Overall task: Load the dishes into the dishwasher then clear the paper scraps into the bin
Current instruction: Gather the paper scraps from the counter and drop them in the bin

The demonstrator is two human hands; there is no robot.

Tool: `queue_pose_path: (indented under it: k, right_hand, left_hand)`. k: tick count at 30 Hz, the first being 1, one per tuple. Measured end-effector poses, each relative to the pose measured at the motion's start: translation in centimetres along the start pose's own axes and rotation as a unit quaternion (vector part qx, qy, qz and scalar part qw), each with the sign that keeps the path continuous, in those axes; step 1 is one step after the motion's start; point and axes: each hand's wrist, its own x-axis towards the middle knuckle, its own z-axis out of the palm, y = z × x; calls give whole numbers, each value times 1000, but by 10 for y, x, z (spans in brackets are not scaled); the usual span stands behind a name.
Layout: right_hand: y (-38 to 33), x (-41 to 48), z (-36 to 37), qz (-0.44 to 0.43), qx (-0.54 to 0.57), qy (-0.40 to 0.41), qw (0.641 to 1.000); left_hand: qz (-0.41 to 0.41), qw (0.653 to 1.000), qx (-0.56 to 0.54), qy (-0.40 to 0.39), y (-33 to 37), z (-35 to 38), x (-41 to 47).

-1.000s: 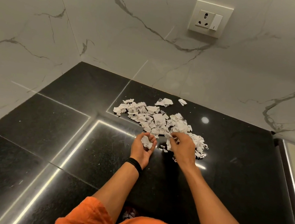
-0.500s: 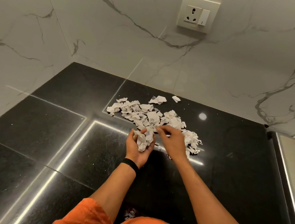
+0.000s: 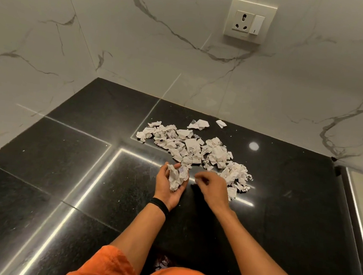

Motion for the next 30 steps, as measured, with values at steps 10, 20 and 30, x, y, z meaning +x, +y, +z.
queue_pose_path:
  k: [10, 20, 30]
  right_hand:
    - [-53, 20, -5, -26, 177, 15, 984]
    - [-18, 73, 11, -87, -198, -108, 970]
    - [-22, 47, 1, -13, 29, 62, 998]
  left_hand:
    - [-18, 999, -28, -26, -10, 7, 1]
    - [23, 999, -47, 5, 16, -13, -5]
    - [38, 998, -26, 34, 23, -11, 1]
